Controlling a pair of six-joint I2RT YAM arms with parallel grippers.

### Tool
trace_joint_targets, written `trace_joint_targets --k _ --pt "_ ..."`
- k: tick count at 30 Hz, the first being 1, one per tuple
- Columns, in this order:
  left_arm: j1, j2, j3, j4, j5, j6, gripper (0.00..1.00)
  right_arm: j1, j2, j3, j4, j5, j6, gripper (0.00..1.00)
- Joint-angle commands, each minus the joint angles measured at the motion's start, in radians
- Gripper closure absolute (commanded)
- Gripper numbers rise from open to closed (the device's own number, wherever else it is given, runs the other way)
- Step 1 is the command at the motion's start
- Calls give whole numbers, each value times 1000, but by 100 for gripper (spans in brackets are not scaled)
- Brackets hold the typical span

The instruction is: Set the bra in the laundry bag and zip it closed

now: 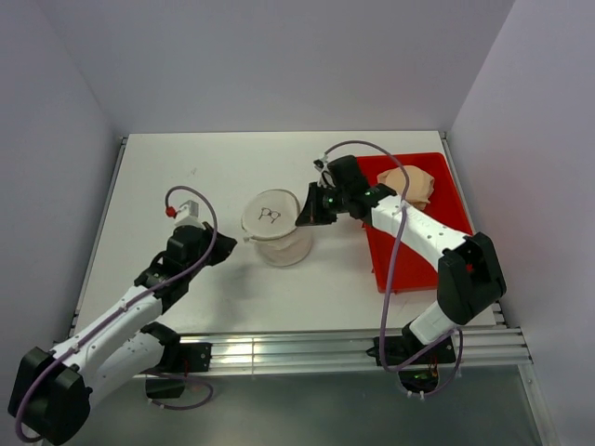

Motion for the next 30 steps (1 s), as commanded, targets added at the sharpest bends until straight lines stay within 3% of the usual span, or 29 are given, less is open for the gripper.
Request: trace_joint_targets --k 1,15,18,20,23,24,26,27,30 --pt "85 38 7 -107 -118 31 100 -66 1 68 -63 78 -91 100" --pt "86 61 113 -124 -112 53 100 -66 84 269 -177 139 -134 98" --pt "86 50 126 -132 -102 57 100 -66 82 274 -183 147 -129 77" --pt "86 47 136 -146 -95 57 100 -66 73 274 -184 150 -125 53" --pt "88 41 161 -162 -82 63 100 -66 47 277 -190 171 -115 31" --pt "88 40 175 -167 -74 65 93 -66 40 283 -193 192 -114 23" --pt "86 29 193 -182 -65 79 83 -66 13 292 -218 217 -108 21" --pt "86 26 216 -190 -54 89 68 -66 3 298 -232 232 -103 21" --pt "86 17 271 -227 -43 112 43 -66 -63 283 -239 271 -89 20"
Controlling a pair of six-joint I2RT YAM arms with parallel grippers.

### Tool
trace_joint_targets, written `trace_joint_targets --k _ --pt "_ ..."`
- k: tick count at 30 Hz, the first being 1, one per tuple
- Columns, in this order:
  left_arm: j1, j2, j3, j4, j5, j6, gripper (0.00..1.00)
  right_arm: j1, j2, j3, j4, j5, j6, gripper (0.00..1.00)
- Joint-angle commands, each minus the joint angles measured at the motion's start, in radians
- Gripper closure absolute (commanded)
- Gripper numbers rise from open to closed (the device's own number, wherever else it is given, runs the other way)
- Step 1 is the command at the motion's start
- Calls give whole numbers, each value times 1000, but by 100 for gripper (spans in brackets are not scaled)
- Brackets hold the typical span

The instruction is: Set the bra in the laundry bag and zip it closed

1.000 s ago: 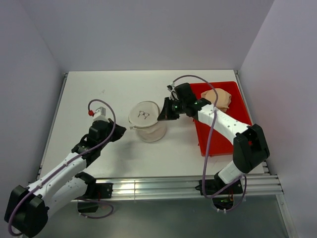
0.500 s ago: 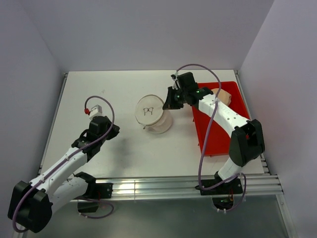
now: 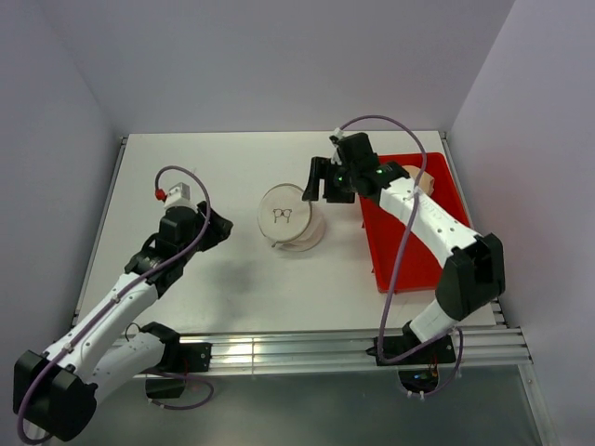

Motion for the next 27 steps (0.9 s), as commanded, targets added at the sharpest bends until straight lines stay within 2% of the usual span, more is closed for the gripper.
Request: trace_joint_targets --k 1,5,6,7,12,18,27 --pt "1 -35 103 -31 42 44 40 3 -157 35 -6 72 27 19" --pt "2 -55 156 -74 74 64 25 3 -297 -55 30 92 62 19" --pt "1 -66 167 -82 79 72 5 3 -326 -101 43 102 76 18" --pt "1 -70 172 -91 89 78 1 3 -388 -124 49 124 83 18" --pt "1 -89 202 -133 103 110 1 4 -594 -294 66 187 103 18" --pt "1 -120 209 -156 126 121 1 4 -803 -453 98 246 123 9" --pt "1 -140 207 -172 125 125 1 4 -895 -519 124 280 126 10"
